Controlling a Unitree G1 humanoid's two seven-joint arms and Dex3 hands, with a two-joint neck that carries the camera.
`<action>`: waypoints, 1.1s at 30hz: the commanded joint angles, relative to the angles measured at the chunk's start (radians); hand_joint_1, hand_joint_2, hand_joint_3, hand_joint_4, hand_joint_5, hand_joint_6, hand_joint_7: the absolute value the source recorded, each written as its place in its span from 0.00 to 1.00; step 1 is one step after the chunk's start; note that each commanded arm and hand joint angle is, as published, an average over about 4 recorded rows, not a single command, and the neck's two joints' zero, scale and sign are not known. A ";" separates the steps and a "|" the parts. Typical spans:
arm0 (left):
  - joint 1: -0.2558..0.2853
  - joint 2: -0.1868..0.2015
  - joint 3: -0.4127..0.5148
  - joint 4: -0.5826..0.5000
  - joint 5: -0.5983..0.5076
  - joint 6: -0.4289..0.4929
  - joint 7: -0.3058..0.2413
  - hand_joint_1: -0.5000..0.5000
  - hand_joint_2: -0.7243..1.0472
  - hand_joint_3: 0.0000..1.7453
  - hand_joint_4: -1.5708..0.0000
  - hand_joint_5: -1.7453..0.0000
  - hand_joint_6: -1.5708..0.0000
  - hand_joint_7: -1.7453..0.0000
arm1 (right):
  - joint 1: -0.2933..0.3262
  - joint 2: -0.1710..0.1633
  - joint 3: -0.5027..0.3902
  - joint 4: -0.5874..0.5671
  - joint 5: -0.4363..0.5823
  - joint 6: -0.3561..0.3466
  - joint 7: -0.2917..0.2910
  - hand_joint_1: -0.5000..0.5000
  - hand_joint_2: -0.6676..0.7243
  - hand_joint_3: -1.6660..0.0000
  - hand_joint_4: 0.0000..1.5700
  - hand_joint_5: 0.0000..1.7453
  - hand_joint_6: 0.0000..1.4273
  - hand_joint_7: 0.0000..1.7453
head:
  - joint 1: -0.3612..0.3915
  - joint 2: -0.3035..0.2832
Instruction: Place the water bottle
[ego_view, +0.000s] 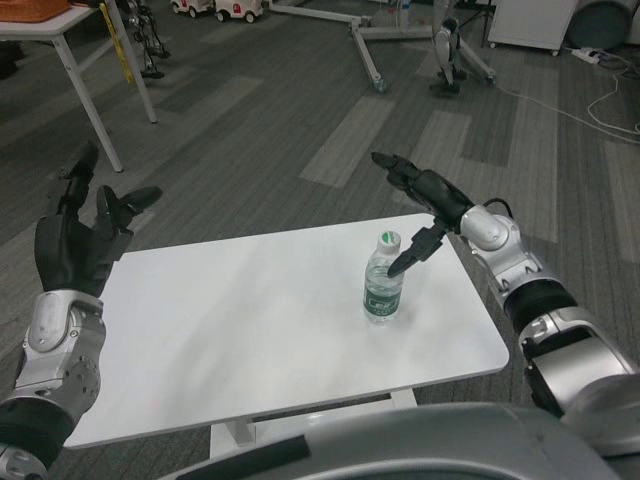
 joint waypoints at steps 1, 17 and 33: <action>-0.016 0.005 0.003 -0.002 0.000 -0.002 0.002 0.04 1.00 0.45 0.55 0.59 0.83 0.88 | -0.018 0.013 -0.006 -0.043 0.012 -0.002 0.009 0.33 0.45 0.93 0.00 0.00 0.00 0.00 | 0.000 0.000; -0.029 0.009 0.002 0.010 -0.002 -0.002 0.002 0.04 1.00 0.45 0.55 0.59 0.83 0.88 | -0.032 0.039 0.040 -0.213 0.062 0.000 0.008 0.29 0.50 0.93 0.00 0.00 0.00 0.00 | -0.001 -0.012; -0.027 0.007 0.003 0.010 -0.001 -0.002 0.002 0.04 1.00 0.45 0.55 0.59 0.83 0.88 | -0.038 0.039 0.065 -0.237 0.071 0.000 0.008 0.25 0.50 0.94 0.00 0.00 0.00 0.00 | -0.002 -0.017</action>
